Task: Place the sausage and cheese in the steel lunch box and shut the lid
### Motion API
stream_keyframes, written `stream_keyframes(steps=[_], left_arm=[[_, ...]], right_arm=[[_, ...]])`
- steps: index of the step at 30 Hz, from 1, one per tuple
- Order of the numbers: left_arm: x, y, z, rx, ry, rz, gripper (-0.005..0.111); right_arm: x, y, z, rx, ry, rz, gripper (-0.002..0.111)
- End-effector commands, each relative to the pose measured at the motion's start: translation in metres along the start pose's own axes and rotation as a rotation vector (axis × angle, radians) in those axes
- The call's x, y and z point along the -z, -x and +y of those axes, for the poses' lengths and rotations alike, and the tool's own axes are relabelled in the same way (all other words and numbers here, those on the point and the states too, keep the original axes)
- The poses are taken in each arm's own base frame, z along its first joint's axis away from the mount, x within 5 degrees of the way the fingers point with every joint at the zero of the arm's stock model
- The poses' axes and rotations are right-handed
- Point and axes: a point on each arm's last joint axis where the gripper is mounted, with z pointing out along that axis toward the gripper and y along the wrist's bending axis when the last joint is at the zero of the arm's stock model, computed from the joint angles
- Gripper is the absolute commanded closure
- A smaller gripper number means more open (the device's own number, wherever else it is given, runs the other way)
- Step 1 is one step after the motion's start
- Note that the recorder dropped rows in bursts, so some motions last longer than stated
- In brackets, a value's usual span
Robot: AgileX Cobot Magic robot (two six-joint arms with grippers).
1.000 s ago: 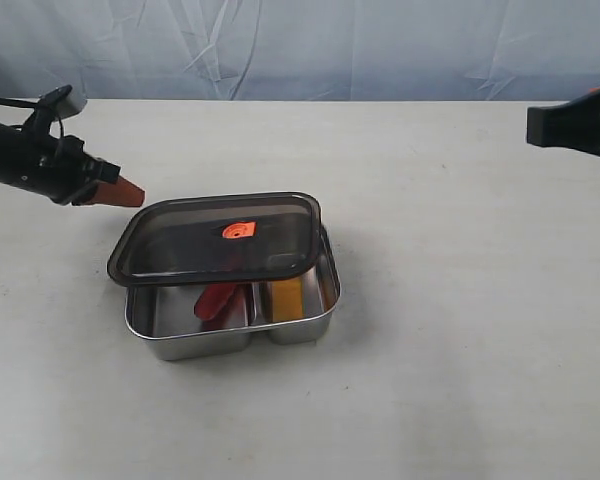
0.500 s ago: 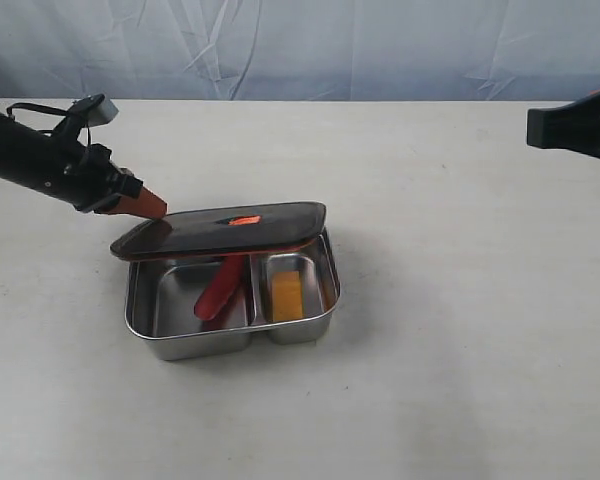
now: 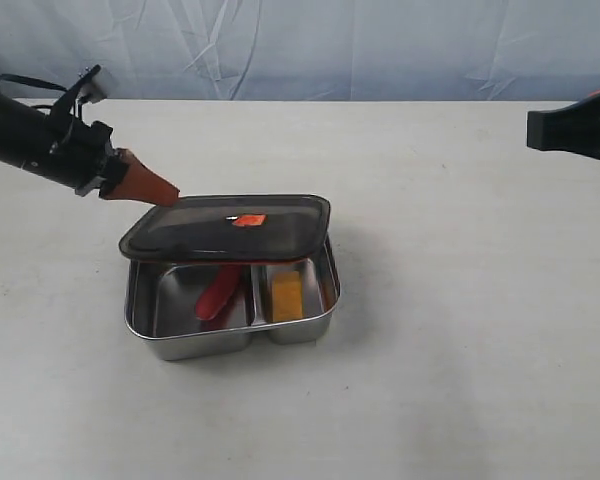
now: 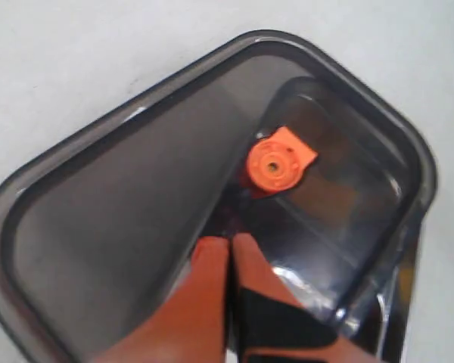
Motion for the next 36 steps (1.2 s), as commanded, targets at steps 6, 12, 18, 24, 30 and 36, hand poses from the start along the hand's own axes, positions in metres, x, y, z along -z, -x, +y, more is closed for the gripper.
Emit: stream_keyframes(steps=[6, 12, 18, 24, 30, 36], left_arm=[[-0.039, 0.005, -0.050, -0.046, -0.024, 0.219, 0.106], [-0.074, -0.005, -0.073, -0.085, 0.003, 0.367, 0.106], [-0.081, -0.006, -0.085, -0.087, -0.052, 0.384, 0.106], [-0.083, -0.002, -0.080, -0.099, 0.012, 0.343, 0.106], [-0.083, 0.000, -0.077, -0.102, 0.038, 0.324, 0.106], [-0.083, 0.000, -0.077, -0.103, 0.043, 0.321, 0.106]], right_arm=[[0.002, 0.002, -0.002, 0.000, -0.003, -0.012, 0.109], [0.002, 0.001, -0.001, -0.018, 0.006, 0.000, 0.109], [0.002, 0.001, 0.001, -0.035, 0.028, 0.002, 0.109], [-0.021, -0.004, 0.044, -0.001, 0.372, -0.124, 0.109], [-0.114, -0.005, 0.054, 0.012, 0.348, -0.010, 0.109], [-0.225, 0.020, 0.030, -0.274, 0.380, -0.065, 0.109]])
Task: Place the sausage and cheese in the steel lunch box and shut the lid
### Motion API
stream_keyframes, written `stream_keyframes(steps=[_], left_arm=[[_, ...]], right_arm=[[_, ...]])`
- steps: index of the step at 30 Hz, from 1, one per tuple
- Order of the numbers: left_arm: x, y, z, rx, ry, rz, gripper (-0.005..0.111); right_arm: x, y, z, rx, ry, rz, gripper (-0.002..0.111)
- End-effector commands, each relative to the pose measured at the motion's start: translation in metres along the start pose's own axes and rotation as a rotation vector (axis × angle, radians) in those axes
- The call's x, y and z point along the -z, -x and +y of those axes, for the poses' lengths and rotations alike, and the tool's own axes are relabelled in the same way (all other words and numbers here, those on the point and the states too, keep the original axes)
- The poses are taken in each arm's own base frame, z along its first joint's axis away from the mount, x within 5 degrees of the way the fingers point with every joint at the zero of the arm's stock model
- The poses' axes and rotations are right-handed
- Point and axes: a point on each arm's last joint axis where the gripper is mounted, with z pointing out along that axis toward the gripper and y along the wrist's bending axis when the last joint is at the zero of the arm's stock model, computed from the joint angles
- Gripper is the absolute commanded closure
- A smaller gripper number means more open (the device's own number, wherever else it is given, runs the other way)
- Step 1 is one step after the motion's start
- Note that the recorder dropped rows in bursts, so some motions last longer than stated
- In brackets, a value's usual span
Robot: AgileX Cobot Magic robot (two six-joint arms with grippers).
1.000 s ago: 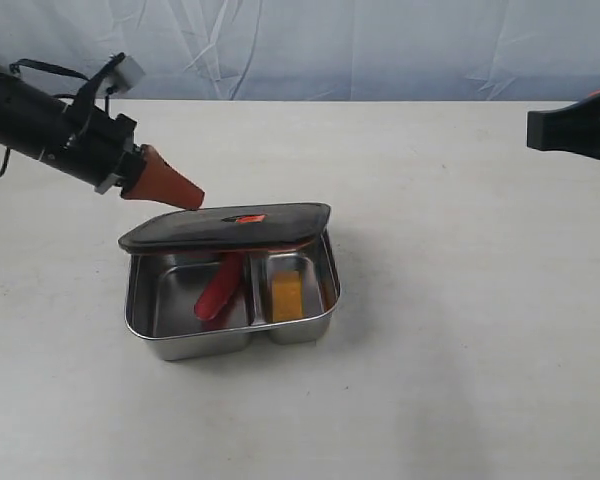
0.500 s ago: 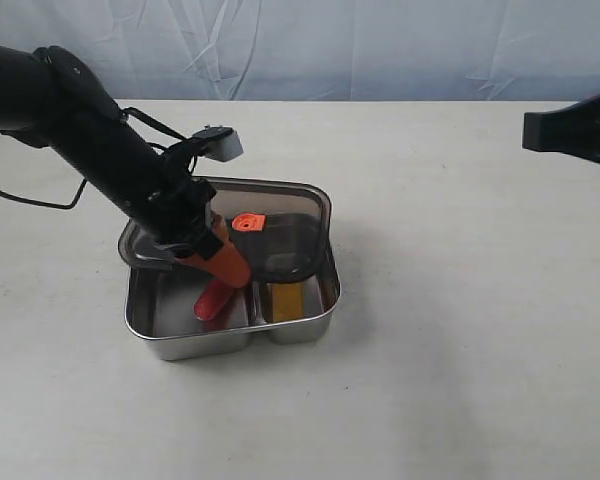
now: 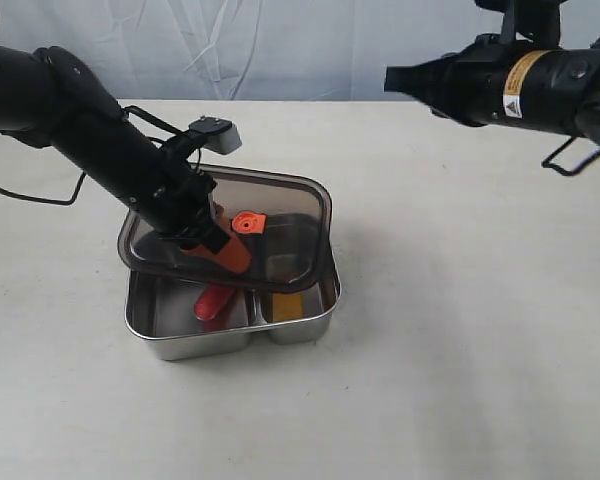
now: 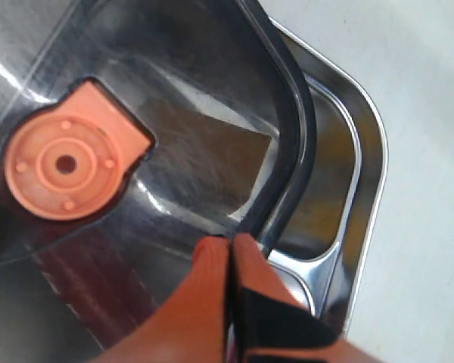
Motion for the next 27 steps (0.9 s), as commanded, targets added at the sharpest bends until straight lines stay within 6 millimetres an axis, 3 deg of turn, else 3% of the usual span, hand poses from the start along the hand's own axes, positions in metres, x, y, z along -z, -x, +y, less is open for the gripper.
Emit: stream_keyframes(steps=[1, 5, 9, 18, 27], left_arm=[[-0.002, 0.000, 0.000, 0.009, -0.001, -0.004, 0.106], [-0.002, 0.000, 0.001, 0.010, 0.007, -0.009, 0.106], [-0.002, 0.000, 0.002, 0.011, 0.013, -0.012, 0.106], [-0.002, 0.000, 0.002, 0.011, 0.013, -0.012, 0.106], [-0.002, 0.000, 0.002, 0.013, 0.012, -0.012, 0.106]], right_arm=[[-0.050, 0.005, -0.014, -0.062, 0.067, -0.038, 0.109], [-0.086, 0.007, -0.011, -0.083, 0.155, -0.043, 0.109], [-0.113, -0.002, -0.001, -0.077, 0.307, 0.104, 0.109], [-0.143, -0.013, 0.014, -0.122, 0.539, 0.377, 0.109], [-0.158, -0.030, 0.018, -0.137, 0.607, 0.437, 0.109]])
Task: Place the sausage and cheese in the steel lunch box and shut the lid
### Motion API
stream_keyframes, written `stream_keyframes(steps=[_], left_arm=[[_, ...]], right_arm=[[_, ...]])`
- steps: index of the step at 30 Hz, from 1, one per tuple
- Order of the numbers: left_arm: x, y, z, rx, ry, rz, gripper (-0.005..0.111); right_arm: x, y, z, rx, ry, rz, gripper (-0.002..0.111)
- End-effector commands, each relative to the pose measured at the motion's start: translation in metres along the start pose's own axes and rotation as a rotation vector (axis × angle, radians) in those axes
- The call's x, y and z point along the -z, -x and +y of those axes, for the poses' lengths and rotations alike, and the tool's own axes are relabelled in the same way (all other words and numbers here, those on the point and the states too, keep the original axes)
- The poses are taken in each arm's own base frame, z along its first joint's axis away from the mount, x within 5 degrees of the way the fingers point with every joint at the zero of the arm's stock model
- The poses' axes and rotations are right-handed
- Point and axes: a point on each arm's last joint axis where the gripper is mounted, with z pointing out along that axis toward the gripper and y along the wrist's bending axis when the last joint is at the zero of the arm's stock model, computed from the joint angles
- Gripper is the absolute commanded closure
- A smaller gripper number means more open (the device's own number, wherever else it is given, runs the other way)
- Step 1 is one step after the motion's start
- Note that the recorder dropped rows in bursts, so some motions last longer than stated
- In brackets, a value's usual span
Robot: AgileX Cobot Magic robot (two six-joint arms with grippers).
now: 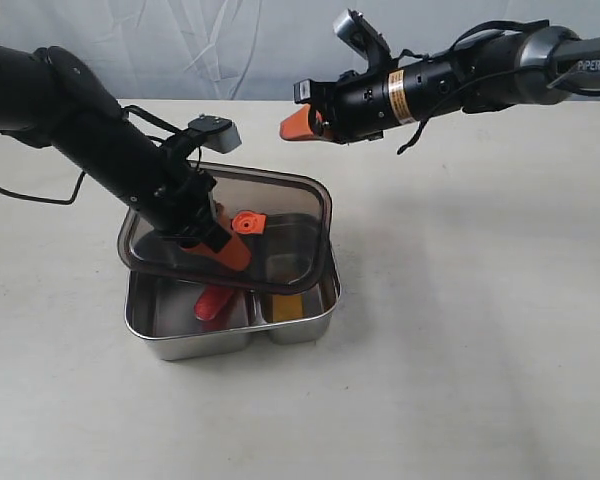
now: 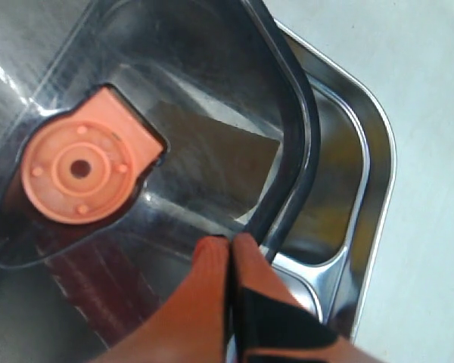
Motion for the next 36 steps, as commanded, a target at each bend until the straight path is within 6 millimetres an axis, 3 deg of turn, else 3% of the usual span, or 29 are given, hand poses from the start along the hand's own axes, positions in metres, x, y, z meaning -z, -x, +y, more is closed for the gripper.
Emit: stream_keyframes(steps=[1, 12, 36], left_arm=[[-0.002, 0.000, 0.001, 0.011, 0.001, -0.006, 0.106], [-0.002, 0.000, 0.000, 0.011, -0.004, -0.003, 0.106], [-0.001, 0.000, -0.004, 0.020, -0.035, -0.007, 0.106]], right_arm=[[-0.009, -0.006, -0.005, -0.009, 0.006, 0.028, 0.109], [-0.026, -0.020, 0.001, -0.014, 0.050, 0.085, 0.109], [-0.035, -0.030, 0.019, 0.022, 0.154, 0.151, 0.109]])
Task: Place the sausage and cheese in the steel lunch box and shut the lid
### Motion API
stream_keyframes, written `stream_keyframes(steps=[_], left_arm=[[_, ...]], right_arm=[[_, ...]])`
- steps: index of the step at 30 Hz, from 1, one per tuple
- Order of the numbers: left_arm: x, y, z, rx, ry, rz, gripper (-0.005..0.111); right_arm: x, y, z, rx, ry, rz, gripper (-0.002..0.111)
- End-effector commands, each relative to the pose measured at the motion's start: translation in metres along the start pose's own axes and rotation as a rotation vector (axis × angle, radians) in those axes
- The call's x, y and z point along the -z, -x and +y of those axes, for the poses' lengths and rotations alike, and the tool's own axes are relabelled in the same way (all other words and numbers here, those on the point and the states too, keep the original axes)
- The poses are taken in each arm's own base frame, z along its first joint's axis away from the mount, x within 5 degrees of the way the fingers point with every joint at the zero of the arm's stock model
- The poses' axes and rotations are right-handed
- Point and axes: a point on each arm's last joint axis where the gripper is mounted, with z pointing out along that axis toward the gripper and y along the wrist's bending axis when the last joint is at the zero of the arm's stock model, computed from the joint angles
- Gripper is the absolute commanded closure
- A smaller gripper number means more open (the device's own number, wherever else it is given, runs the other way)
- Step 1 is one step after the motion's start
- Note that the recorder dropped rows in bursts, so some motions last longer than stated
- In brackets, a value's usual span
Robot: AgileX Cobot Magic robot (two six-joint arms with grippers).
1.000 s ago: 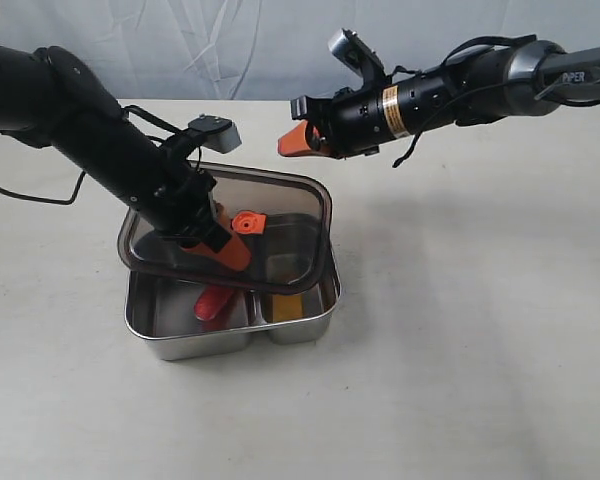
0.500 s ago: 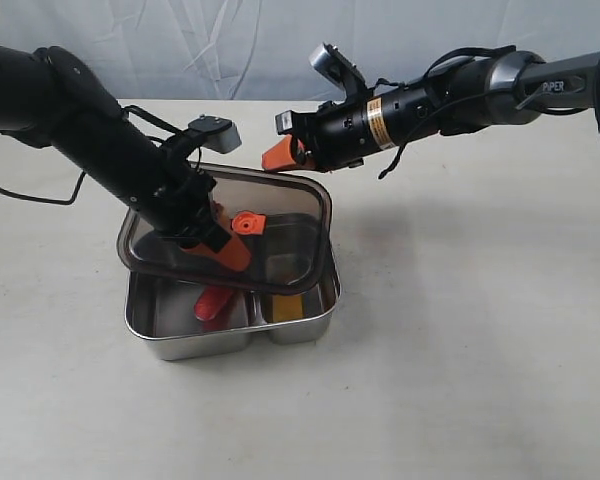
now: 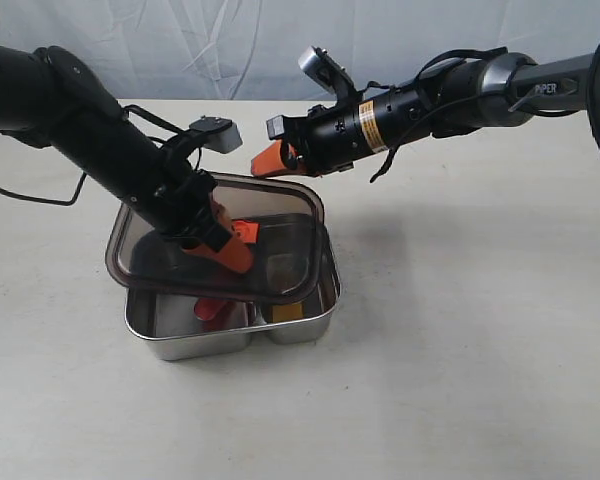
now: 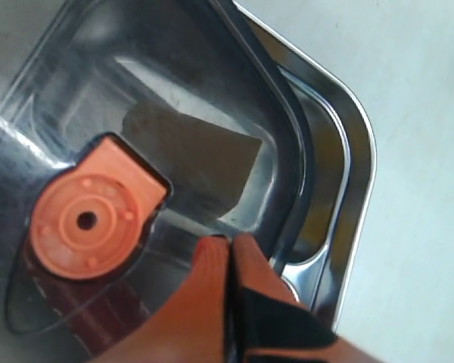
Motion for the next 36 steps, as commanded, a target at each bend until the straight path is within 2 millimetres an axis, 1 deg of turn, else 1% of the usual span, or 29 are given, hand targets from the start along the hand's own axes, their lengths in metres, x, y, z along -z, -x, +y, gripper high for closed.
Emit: stream_keyframes(steps=[1, 7, 13, 17, 20, 23, 25, 27, 30, 32, 34, 36], left_arm=[[0.001, 0.001, -0.002, 0.007, -0.006, -0.012, 0.106], [0.011, 0.004, -0.010, -0.017, 0.004, -0.031, 0.106], [0.027, 0.009, -0.014, -0.082, 0.110, -0.066, 0.106], [0.035, 0.013, -0.009, -0.062, 0.219, -0.109, 0.106], [0.037, 0.013, -0.003, -0.074, 0.302, -0.097, 0.106], [0.045, 0.009, 0.011, -0.034, 0.414, -0.092, 0.106], [0.058, 0.005, 0.027, 0.039, 0.493, -0.131, 0.106], [0.074, -0.001, 0.045, 0.121, 0.542, -0.198, 0.106], [0.096, -0.010, 0.066, 0.277, 0.546, -0.328, 0.107], [0.105, -0.020, 0.081, 0.366, 0.518, -0.378, 0.107], [0.108, -0.031, 0.096, 0.457, 0.466, -0.411, 0.107], [0.106, -0.044, 0.111, 0.518, 0.385, -0.433, 0.107]], right_arm=[[-0.001, -0.002, 0.008, 0.022, 0.064, 0.031, 0.109], [-0.001, -0.003, 0.011, 0.022, 0.092, 0.045, 0.109], [-0.004, -0.005, 0.014, 0.026, 0.104, 0.056, 0.109], [-0.011, -0.011, 0.016, 0.020, 0.134, 0.085, 0.109], [-0.015, -0.016, 0.020, 0.029, 0.174, 0.114, 0.109], [-0.013, -0.013, 0.017, 0.034, 0.148, 0.095, 0.109], [-0.003, -0.006, 0.015, 0.038, 0.125, 0.066, 0.109], [0.008, 0.001, 0.013, 0.041, 0.106, 0.035, 0.109], [0.025, 0.010, 0.008, 0.027, 0.070, -0.011, 0.109], [0.035, 0.015, 0.005, 0.026, 0.060, -0.033, 0.109], [0.043, 0.017, 0.003, 0.023, 0.064, -0.041, 0.109], [0.048, 0.018, 0.002, 0.021, 0.075, -0.043, 0.109]])
